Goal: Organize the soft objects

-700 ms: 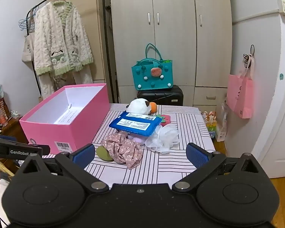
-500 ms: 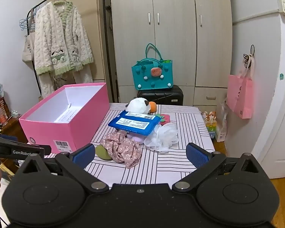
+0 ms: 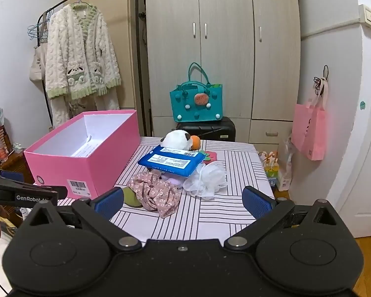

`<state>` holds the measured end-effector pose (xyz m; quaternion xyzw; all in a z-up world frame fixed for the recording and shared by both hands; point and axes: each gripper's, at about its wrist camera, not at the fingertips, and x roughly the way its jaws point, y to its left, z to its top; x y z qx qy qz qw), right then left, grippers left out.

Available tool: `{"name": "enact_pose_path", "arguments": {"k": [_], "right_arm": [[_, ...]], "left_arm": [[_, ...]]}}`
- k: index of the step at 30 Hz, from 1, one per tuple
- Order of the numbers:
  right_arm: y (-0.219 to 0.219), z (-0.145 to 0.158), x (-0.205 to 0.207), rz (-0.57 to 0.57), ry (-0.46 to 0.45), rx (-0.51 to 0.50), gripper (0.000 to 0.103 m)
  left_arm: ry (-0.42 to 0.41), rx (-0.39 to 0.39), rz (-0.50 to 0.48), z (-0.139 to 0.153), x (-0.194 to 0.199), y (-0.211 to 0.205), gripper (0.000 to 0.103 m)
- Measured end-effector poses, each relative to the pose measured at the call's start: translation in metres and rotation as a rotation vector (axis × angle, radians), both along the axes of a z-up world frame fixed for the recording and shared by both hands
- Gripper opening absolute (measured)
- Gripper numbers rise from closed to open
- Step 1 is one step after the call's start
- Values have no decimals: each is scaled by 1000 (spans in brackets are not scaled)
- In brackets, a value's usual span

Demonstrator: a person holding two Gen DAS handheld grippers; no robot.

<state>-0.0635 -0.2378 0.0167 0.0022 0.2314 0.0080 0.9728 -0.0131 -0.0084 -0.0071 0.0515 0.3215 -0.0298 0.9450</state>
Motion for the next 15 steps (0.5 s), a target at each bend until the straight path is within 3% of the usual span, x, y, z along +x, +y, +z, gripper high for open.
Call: {"name": "enact_pose_path", "arguments": {"k": [15], "right_arm": [[-4, -5, -7, -18, -18, -18, 103]], "left_arm": [[-52, -1, -13, -9, -8, -1, 103]]}}
